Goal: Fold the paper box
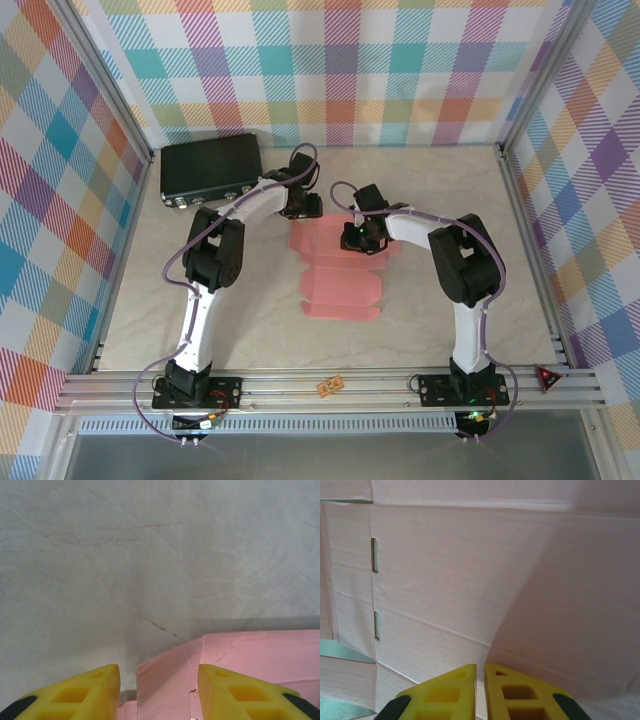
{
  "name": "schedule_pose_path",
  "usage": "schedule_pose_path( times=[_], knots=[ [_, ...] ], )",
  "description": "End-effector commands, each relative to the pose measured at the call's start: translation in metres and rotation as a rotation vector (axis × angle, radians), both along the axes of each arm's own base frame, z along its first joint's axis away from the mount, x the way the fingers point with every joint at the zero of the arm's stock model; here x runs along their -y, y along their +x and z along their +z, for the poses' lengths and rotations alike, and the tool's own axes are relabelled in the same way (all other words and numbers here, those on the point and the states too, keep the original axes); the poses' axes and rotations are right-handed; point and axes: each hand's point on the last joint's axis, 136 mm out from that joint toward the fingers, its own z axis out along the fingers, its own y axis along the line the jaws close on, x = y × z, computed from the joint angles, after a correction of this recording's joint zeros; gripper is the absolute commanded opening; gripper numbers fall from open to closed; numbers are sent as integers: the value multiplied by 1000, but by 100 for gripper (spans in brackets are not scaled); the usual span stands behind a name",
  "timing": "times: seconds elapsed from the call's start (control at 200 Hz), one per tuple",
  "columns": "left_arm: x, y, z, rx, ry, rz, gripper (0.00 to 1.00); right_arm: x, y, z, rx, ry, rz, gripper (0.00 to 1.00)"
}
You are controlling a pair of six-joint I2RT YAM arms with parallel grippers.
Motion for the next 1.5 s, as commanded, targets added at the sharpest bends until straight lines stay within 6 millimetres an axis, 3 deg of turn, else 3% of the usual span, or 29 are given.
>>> schedule_pose_path(
  times=[0.0,0.335,1.115,1.355,1.495],
  knots=[
    [2,-2,-3,-38,-23,-28,42,1,-8,-19,-44,-31,23,15],
    [20,-4,23,10,-99,-103,32,-1,-9,-21,-50,-24,31,15],
    [51,-13,25,47,-50,-228,36,-3,-15,-35,-90,-27,46,15],
    [51,-15,20,35,-35,-230,36,-2,-14,-33,-87,-32,50,15],
    [42,-14,35,71,-10,-197,37,0,-12,-22,-55,-38,51,15]
  ],
)
